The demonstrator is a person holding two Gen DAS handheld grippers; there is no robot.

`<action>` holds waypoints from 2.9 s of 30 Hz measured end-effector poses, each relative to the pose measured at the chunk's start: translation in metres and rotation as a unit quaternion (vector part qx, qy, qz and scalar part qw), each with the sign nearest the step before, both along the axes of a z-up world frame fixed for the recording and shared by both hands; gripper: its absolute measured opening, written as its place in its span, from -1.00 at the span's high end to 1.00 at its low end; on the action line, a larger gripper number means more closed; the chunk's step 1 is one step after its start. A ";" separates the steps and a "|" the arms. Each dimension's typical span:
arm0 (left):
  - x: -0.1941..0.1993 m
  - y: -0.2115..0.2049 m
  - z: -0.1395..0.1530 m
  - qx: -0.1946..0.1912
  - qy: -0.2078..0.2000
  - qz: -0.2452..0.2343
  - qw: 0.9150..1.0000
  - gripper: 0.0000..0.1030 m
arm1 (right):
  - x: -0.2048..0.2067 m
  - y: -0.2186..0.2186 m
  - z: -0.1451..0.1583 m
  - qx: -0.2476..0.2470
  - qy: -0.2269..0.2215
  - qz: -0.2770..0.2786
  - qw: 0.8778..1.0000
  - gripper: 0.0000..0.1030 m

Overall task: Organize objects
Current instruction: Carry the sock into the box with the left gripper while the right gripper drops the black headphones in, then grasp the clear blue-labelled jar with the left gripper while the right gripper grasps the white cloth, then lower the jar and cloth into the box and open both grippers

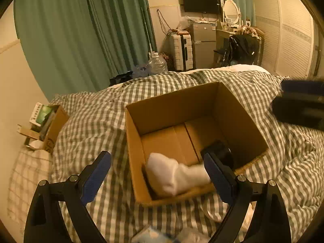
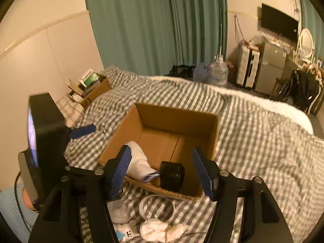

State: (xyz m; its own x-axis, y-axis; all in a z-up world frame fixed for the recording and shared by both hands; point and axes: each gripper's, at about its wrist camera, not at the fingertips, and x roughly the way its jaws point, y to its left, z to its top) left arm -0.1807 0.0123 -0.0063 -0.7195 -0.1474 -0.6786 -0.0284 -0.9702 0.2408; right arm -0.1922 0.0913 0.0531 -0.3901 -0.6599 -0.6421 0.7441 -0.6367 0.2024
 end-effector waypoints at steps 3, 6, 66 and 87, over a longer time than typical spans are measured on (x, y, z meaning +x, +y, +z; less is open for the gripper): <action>0.024 0.000 0.021 0.006 0.018 0.004 1.000 -0.92 | 0.016 0.016 0.025 0.005 0.029 -0.024 0.999 -0.38; 0.048 -0.002 0.040 0.017 0.038 0.015 0.999 -0.99 | 0.034 0.036 0.041 0.001 0.036 -0.040 0.999 -0.39; 0.103 -0.005 -0.126 0.064 -0.121 0.010 0.991 -0.37 | 0.064 0.034 -0.182 0.087 -0.154 -0.089 0.980 0.34; 0.095 -0.014 -0.068 0.137 -0.063 0.035 0.988 -0.22 | 0.083 0.039 -0.124 0.046 -0.092 -0.061 0.993 0.76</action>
